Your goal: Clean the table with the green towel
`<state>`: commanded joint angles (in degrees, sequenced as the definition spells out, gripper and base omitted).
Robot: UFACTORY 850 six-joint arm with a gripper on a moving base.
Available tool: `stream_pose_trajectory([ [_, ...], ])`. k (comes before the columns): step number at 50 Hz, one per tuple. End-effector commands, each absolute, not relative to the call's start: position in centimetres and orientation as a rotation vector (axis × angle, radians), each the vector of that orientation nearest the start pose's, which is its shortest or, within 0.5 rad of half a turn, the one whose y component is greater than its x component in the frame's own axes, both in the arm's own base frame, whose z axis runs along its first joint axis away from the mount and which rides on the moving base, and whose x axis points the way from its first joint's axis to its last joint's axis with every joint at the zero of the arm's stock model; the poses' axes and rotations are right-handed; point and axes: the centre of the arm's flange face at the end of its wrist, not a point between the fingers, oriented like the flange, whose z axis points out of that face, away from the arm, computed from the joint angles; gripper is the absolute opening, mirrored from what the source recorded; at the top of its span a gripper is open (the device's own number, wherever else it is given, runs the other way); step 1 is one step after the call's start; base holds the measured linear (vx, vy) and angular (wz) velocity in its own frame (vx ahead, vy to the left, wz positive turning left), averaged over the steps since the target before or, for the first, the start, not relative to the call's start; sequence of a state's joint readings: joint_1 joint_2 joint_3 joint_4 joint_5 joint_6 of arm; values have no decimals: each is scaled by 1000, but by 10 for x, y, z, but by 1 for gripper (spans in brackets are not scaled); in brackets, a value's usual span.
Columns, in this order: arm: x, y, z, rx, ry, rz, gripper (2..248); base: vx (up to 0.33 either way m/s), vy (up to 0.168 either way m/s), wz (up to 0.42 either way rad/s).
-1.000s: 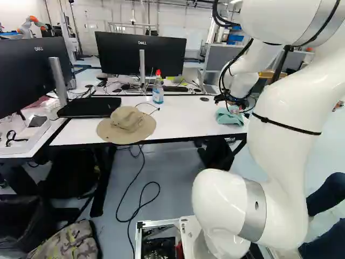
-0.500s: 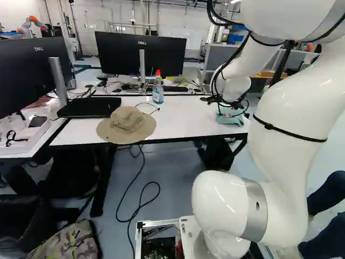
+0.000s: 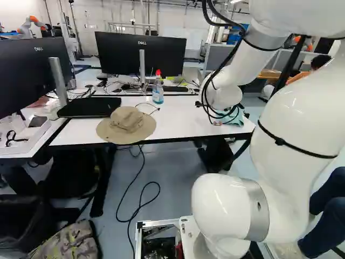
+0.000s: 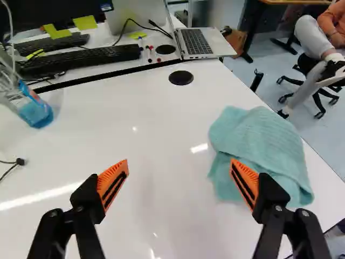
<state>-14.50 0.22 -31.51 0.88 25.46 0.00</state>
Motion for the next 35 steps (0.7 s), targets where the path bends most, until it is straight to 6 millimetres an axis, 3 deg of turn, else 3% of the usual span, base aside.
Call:
stream_pose_trajectory([
  [17, 369, -62, 404, -2759, 247, -1656, 247, 0, 0, 0],
  [35, 329, -32, 389, -2680, 138, -1733, 247, 0, 0, 0],
])
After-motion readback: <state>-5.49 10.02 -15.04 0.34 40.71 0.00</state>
